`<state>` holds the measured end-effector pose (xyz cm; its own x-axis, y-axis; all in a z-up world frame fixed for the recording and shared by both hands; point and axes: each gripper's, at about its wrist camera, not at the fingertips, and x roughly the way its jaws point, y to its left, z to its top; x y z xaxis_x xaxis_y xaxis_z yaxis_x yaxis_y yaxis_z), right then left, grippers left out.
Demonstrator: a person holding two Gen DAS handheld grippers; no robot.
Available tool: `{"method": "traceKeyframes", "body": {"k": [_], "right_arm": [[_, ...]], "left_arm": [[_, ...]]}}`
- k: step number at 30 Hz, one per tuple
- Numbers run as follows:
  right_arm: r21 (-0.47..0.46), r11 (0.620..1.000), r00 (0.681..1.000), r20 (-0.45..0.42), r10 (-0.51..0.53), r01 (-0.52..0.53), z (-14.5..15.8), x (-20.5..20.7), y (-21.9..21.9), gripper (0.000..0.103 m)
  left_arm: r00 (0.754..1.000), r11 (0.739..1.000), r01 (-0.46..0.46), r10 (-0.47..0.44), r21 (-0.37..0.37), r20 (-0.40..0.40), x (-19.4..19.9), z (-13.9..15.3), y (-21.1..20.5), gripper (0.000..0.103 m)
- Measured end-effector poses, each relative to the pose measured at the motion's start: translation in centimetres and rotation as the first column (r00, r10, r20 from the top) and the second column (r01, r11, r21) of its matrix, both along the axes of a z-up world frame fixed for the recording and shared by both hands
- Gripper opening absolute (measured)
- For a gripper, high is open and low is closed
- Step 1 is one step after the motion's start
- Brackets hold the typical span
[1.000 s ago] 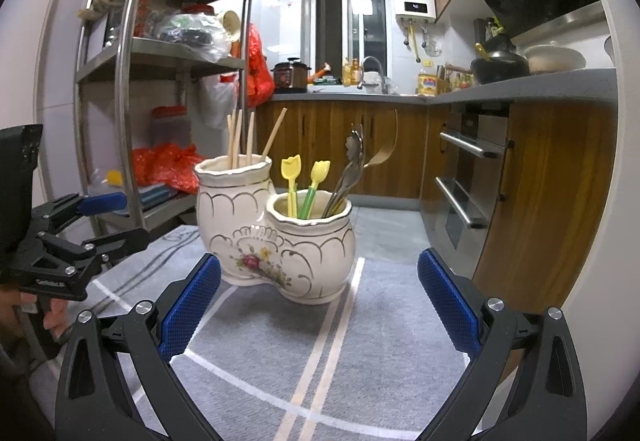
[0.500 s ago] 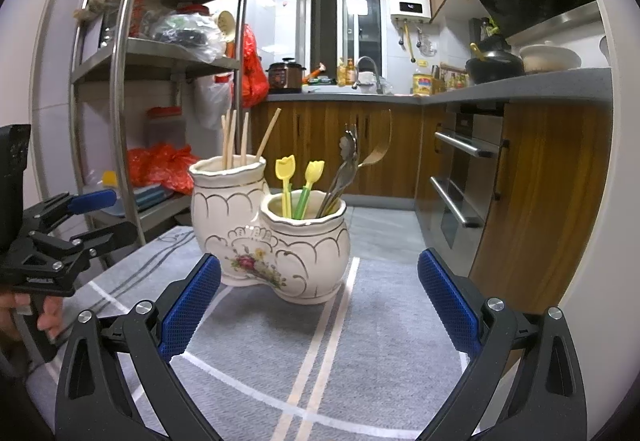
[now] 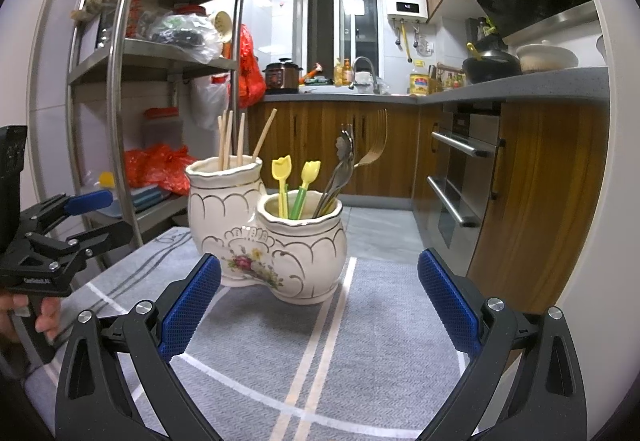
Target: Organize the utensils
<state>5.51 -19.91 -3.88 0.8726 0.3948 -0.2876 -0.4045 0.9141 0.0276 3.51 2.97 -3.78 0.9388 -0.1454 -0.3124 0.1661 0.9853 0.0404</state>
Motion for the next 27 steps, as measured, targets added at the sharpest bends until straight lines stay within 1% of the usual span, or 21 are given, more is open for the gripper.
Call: {"method": "traceKeyframes", "body": {"k": [10,27], "right_arm": [[-0.005,1.000,1.000,-0.013,-0.003,0.002,-0.10,0.06,-0.01,0.098],[-0.007,1.000,1.000,-0.012,0.003,-0.003,-0.18,0.02,0.42,0.098]], "left_arm": [[1.000,1.000,0.002,-0.002,0.005,-0.015,0.17,-0.10,-0.11,0.097],[1.000,1.000,0.001,-0.001,0.001,-0.008,0.12,-0.15,-0.02,0.097]]}}
